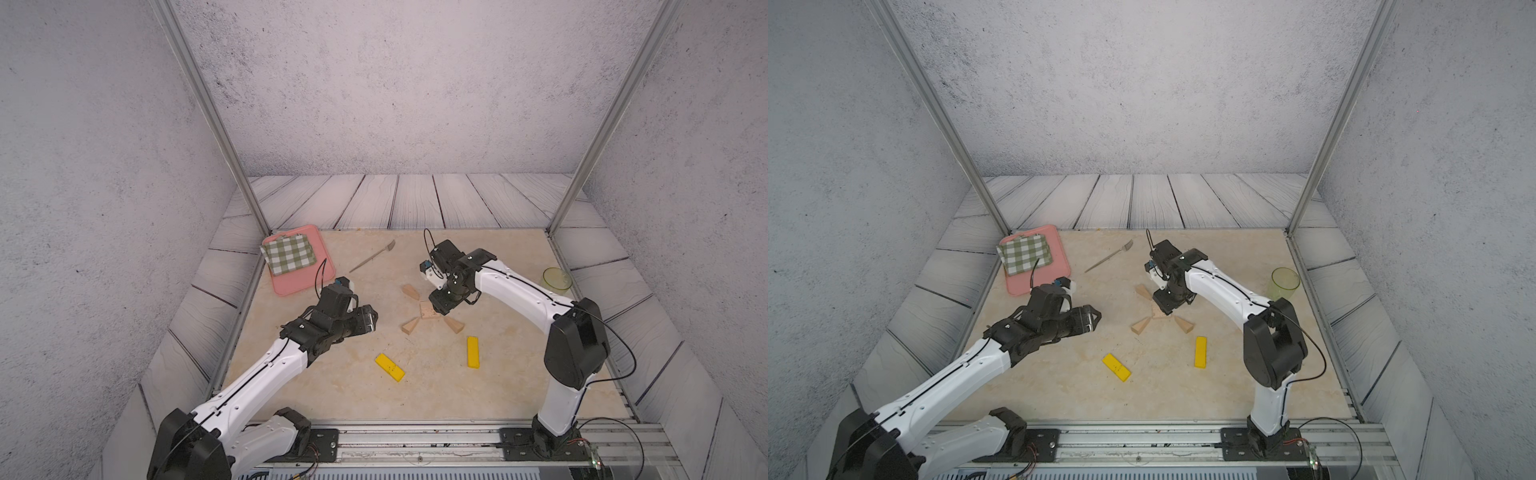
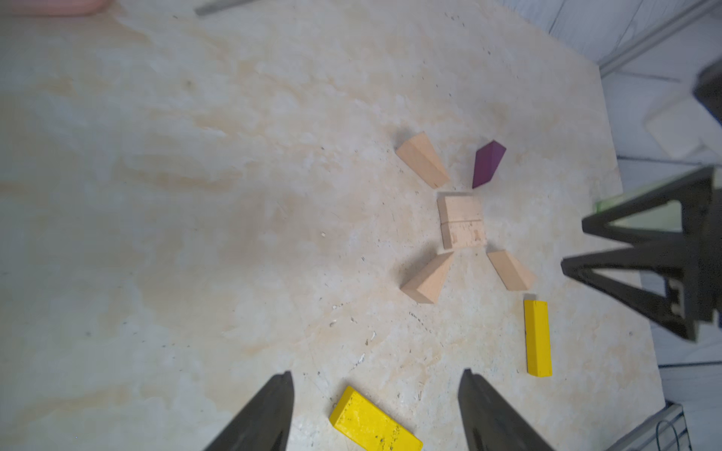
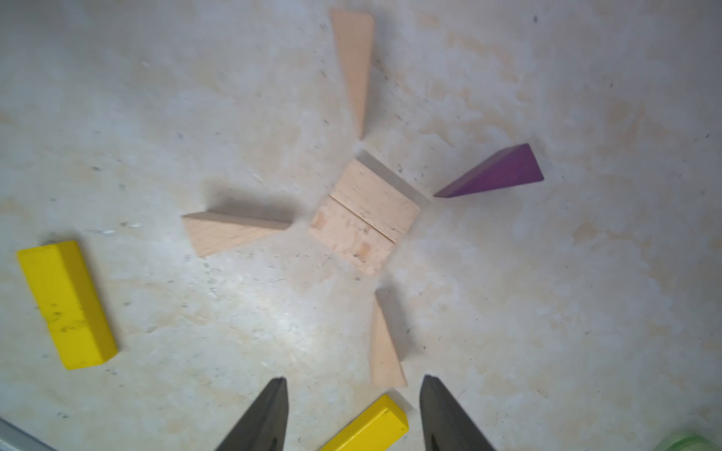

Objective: Assemble a small pinwheel with building blocks
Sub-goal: Pick up the building block from the center of the board.

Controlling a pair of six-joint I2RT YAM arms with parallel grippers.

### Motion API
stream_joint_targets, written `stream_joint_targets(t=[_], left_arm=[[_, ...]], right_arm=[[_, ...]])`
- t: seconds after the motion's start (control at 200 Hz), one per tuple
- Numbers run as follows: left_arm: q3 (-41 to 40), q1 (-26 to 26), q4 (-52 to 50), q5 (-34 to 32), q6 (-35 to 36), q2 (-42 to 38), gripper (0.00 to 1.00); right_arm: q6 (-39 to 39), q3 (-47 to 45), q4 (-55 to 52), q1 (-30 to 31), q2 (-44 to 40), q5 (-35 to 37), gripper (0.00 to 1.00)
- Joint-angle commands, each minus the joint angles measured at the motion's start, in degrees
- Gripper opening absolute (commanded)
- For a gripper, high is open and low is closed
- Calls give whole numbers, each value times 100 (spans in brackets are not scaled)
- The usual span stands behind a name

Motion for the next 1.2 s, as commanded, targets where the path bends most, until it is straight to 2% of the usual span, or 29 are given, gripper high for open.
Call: stream_joint_targets(t=[0.0,0.15,0.34,0.52,0.851,1.191], left_arm=[[-139,422,-480,-139,-275,-305,73],[-258,979,-916,-66,-346,-679,74],[-500,1497,-1148,211,-411,-955,75],[-598,1653,-1162,331,-415,-1009,75],[-810,1972,-1144,580,-556,-1083,75],[-901,2069,-1147,651,-597,-1144,76]], right_arm=[[661,-190,-165,717,-79,141,60],[1252,-214,122,1584,318,366,62],[1708,92,252,2188,993,469,62],[1878,409,200,2376,1563,515,62],[2061,363,444,2518,2002,175,61],[2201,175,647,2587,2162,-101,52]])
